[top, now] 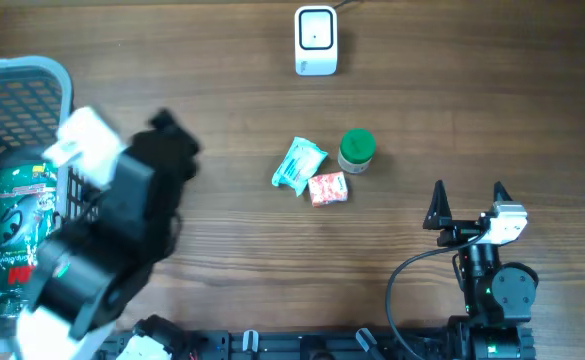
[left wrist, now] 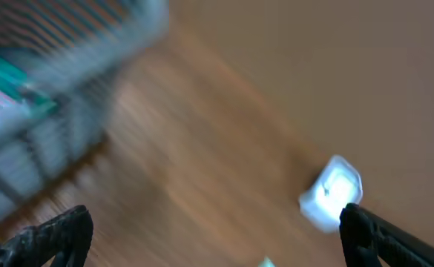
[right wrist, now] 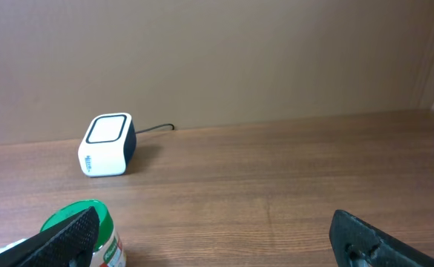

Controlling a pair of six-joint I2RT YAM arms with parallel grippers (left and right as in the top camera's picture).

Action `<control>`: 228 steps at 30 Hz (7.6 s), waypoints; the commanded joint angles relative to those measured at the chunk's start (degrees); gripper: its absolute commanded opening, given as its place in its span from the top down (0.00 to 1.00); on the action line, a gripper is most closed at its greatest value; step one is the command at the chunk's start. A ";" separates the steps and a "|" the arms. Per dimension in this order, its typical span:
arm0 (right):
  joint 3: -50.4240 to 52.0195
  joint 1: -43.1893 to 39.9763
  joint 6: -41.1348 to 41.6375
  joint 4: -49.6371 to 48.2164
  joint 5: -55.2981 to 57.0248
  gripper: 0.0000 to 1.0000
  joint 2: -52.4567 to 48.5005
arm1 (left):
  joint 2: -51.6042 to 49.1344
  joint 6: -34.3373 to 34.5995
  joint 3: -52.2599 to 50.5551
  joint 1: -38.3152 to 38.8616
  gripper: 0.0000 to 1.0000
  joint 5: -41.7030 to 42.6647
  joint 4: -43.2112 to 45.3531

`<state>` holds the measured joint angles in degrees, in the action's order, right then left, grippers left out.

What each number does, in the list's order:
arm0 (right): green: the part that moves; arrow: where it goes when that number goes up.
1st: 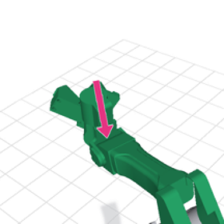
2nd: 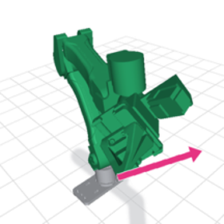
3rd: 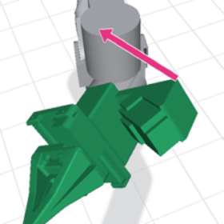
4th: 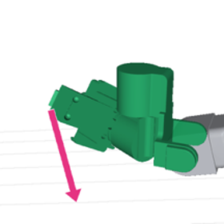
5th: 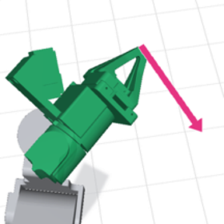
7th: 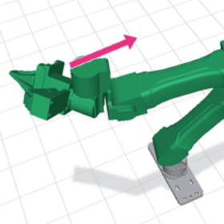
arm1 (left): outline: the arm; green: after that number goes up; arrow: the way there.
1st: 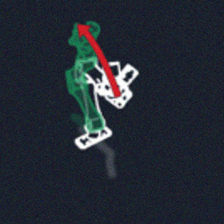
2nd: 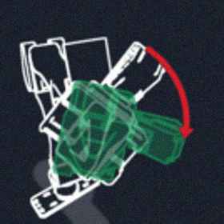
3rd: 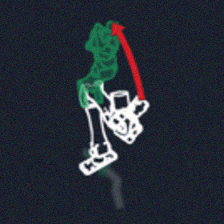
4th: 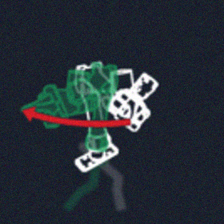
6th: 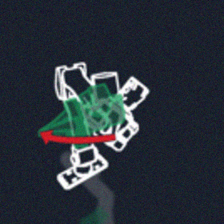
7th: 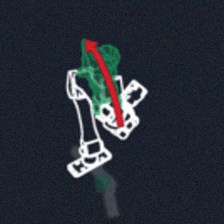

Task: Scan the item barcode
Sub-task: 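Place the wipes pack next to the tissue pack and release, then reach into the basket and grasp the green 3M glove bag, then lay the glove bag on the table left of the jar, then reach into the basket and grasp the red Nescafe stick, then drop the red Nescafe stick onto the glove bag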

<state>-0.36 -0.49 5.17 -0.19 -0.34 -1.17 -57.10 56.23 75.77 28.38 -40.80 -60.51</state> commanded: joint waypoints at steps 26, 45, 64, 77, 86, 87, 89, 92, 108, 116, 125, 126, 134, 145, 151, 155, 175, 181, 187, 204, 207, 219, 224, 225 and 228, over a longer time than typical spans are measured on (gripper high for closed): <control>0.07 -0.13 0.96 -0.20 0.48 0.00 0.37 | -34.58 31.91 0.20 -70.62 0.00 31.54 -6.56; 0.07 -0.13 0.98 -0.20 0.48 0.00 0.37 | -52.89 31.34 -9.66 -70.62 0.96 27.26 12.48; 0.07 -0.13 0.98 -0.20 0.48 0.00 0.37 | -19.96 18.99 -6.86 -70.62 0.96 25.27 4.61; 0.07 -0.13 0.96 -0.20 0.48 0.00 0.37 | 9.35 9.92 -5.25 -70.16 0.96 51.12 12.76; 0.07 -0.13 0.96 -0.20 0.48 0.00 0.37 | 6.05 -15.26 -5.25 -44.06 0.96 57.44 19.58; 0.07 -0.13 0.96 -0.20 0.48 0.00 0.37 | 5.14 -21.07 -5.25 -40.04 0.96 57.22 19.91; 0.07 -0.13 0.96 -0.20 0.48 0.00 0.37 | 3.04 -28.83 -5.25 -32.70 0.96 55.58 18.82; 0.07 -0.13 0.96 -0.20 0.48 0.00 0.37 | -1.77 -35.58 -5.25 -21.07 0.96 51.21 16.04; 0.07 -0.13 0.96 -0.20 0.48 0.00 0.37 | -25.49 -2.78 -19.82 -1.84 0.96 37.29 13.55; 0.07 -0.13 0.98 -0.20 0.48 0.00 0.37 | -22.69 -7.58 -14.19 5.03 0.15 35.82 13.90; 0.07 -0.13 0.96 -0.20 0.48 0.00 0.37 | -4.22 0.02 14.25 0.20 0.00 -9.84 -3.80; 0.07 -0.13 0.94 -0.20 0.48 0.00 0.37 | -2.10 7.02 14.25 -3.32 0.00 -12.83 -6.58; 0.07 -0.13 0.98 -0.20 0.48 0.00 0.37 | -3.28 12.85 14.23 -51.21 0.00 12.02 -14.36; 0.07 -0.13 0.96 -0.20 0.48 0.00 0.37 | -44.78 -4.04 13.97 -70.23 0.00 33.64 -26.27; 0.07 -0.13 0.96 -0.20 0.48 0.00 0.37 | -50.62 -6.34 1.25 -70.18 0.00 30.42 -16.17; 0.07 -0.13 0.96 -0.20 0.48 0.00 0.37 | -50.62 -6.29 -8.26 -70.18 0.00 30.42 -5.07; 0.07 -0.13 0.96 -0.20 0.48 0.00 0.37 | -36.94 1.40 -7.74 -70.18 0.96 28.74 -7.39; 0.07 -0.13 0.96 -0.20 0.48 0.00 0.37 | -19.56 -3.69 4.09 -70.18 0.96 28.33 -8.68; 0.07 -0.13 0.96 -0.20 0.48 0.00 0.37 | -3.13 -22.86 4.09 -70.18 0.96 58.10 3.08; 0.07 -0.13 0.98 -0.20 0.48 0.00 0.37 | -5.14 -16.00 -6.54 -10.86 0.96 44.76 -0.22; 0.07 -0.13 0.96 -0.20 0.48 0.00 0.37 | -20.02 5.09 -8.37 -3.89 0.96 35.17 0.04; 0.07 -0.13 0.96 -0.20 0.48 0.00 0.37 | -31.87 13.66 7.89 2.86 0.00 14.27 -8.87; 0.07 -0.13 0.98 -0.20 0.48 0.00 0.37 | -18.29 13.46 11.65 2.86 0.00 2.97 -12.26; 0.07 -0.13 0.96 -0.20 0.48 0.00 0.37 | -14.75 13.46 11.65 2.86 0.00 1.75 -12.66; 0.07 -0.13 0.96 -0.20 0.48 0.00 0.37 | -6.14 13.44 11.65 2.86 0.00 -1.22 -14.91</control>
<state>-0.36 -0.49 5.17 -0.19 -0.32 -1.17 -69.08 69.34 86.98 31.24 -36.53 -73.76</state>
